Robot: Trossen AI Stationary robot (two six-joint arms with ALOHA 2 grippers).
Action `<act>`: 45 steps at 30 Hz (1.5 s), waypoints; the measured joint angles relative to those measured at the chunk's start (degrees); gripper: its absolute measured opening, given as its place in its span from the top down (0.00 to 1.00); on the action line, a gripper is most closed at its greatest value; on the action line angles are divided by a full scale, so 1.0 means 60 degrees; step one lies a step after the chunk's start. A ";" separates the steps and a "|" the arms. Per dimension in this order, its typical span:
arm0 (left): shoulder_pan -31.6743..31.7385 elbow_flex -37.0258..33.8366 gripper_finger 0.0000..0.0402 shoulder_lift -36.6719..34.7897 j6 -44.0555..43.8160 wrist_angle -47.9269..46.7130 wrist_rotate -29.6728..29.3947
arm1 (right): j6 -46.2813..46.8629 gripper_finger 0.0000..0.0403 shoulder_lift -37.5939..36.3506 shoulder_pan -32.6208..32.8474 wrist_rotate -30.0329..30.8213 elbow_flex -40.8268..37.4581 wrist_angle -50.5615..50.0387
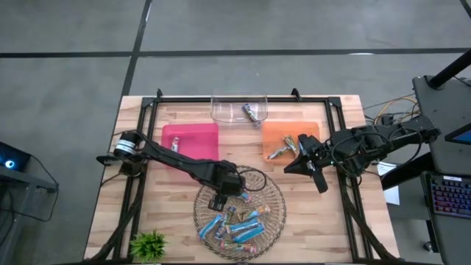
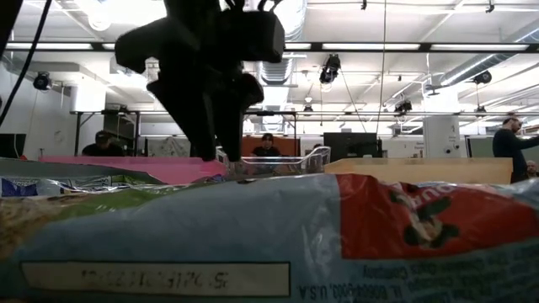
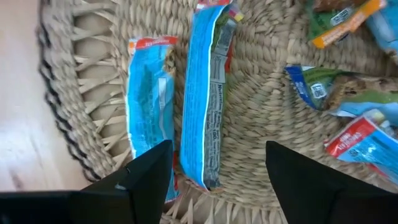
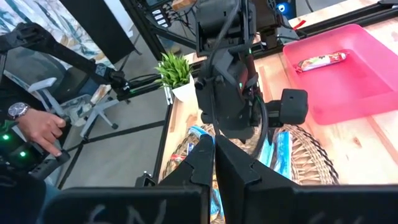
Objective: Pick and place Granola Bars by type
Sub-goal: Put the red granola bar into the pink bin
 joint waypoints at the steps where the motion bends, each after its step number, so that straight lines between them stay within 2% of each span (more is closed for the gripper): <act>1: 0.0000 -0.0011 0.41 0.0061 0.0000 -0.0011 0.0032 | 0.0000 0.98 0.0000 0.0003 0.0013 -0.0003 0.0000; 21: 0.0055 -0.0008 0.42 0.1047 -0.0111 0.0218 0.0135 | 0.0001 0.98 0.0000 0.0000 0.0247 -0.0014 0.0011; 26: 0.0076 -0.0008 0.50 0.1061 -0.0255 0.0222 0.0138 | -0.0005 0.98 0.0000 0.0000 0.0246 -0.0014 0.0009; 38: 0.0098 -0.0008 0.75 0.1061 -0.0262 0.0220 0.0138 | -0.0099 0.98 0.0000 0.0000 0.0245 -0.0018 -0.0020; 45: 0.0098 -0.0004 0.82 0.1061 -0.0262 0.0224 0.0139 | -0.0106 0.98 0.0000 0.0000 0.0244 -0.0018 -0.0025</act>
